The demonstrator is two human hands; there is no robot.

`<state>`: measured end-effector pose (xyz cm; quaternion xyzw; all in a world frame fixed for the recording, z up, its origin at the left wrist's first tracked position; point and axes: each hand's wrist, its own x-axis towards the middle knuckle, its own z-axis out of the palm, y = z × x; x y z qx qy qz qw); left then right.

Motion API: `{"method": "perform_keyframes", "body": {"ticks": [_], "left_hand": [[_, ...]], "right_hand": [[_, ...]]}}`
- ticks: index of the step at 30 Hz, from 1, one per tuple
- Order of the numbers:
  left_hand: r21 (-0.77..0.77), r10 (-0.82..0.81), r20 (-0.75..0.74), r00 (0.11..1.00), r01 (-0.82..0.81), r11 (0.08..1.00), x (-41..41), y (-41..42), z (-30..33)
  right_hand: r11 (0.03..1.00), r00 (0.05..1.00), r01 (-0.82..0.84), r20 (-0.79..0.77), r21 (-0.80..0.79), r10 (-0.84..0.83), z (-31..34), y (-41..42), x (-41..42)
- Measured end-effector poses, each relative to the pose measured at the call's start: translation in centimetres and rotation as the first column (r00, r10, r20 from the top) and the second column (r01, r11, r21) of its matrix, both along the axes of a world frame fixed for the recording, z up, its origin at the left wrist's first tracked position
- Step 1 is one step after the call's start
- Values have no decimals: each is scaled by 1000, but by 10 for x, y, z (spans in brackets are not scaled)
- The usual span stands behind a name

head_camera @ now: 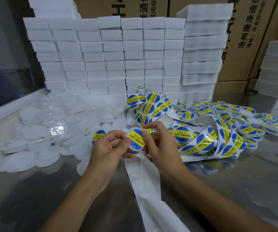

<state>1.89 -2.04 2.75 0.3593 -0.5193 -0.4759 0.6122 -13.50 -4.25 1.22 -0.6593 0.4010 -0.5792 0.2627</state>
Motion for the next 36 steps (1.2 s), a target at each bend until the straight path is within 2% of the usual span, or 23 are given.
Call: {"method": "perform_keyframes", "body": {"ticks": [4,11,16,18,22,24,26,28,32,36], "left_hand": [[60,100,-64,993,-96,994,4,-3,1],[52,157,-27,987,-156,986,2,-1,3],[72,21,-57,998,-17,997,-2,2,4],[68,-24,-69,997,29,997,-1,1,3],[36,3,19,1000,-4,999,4,-1,-1],[36,17,51,999,-19,999,2,-1,-3],[50,44,55,997,-47,998,-1,-2,-4],[54,62,52,997,-64,996,-2,-2,-3],[55,50,41,998,-52,997,0,-3,-3],[46,125,-15,992,-124,991,1,-4,-5]], "right_hand": [[998,988,-58,-145,-24,54,-3,3,2],[980,984,-165,85,111,156,1,4,6],[994,989,-83,130,70,73,0,3,6],[995,989,-90,121,47,84,0,2,3],[1000,998,-30,-63,2,30,3,6,1],[999,1000,-15,13,43,14,8,7,1],[994,990,-58,132,88,46,12,7,-1],[991,980,-91,183,93,73,16,9,-2],[992,984,-101,158,79,88,16,10,0],[985,986,-153,76,82,147,16,11,1]]}}
